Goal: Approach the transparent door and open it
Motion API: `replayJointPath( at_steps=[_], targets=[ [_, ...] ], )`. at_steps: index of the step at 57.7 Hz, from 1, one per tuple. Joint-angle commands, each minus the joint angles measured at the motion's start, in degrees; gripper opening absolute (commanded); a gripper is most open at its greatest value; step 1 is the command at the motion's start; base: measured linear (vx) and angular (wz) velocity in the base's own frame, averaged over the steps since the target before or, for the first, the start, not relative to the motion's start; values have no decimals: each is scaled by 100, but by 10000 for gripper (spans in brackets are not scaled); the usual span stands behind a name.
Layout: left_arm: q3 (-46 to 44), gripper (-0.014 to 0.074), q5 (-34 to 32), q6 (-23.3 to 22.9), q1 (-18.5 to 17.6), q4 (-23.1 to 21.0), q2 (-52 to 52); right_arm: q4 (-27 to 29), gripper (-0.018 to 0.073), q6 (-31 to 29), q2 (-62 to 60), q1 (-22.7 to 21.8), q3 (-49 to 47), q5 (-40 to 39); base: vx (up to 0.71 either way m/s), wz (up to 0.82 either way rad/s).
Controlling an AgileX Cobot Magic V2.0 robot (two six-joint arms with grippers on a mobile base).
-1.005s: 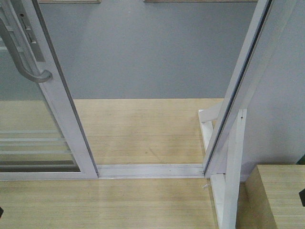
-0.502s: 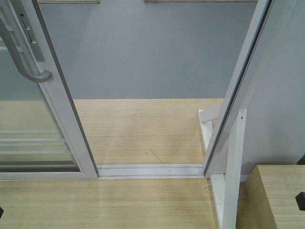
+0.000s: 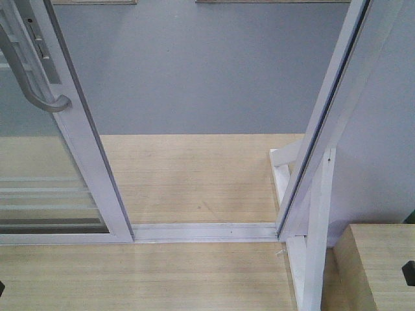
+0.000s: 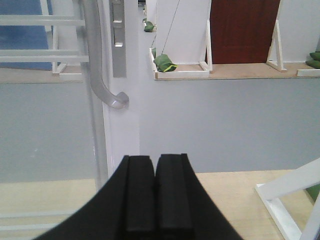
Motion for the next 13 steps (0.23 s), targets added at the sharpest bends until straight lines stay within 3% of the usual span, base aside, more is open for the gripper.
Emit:
replayJointPath(
  at_steps=[1,13],
  targets=[
    [83,-3,-457,-48,3,-19,-85,-5,-9,2,-98,-21,25,-458,0,0],
    [83,-3,-457,-48,3,-19,-85,-5,-9,2,-98,-21,25,-458,0,0]
  ],
)
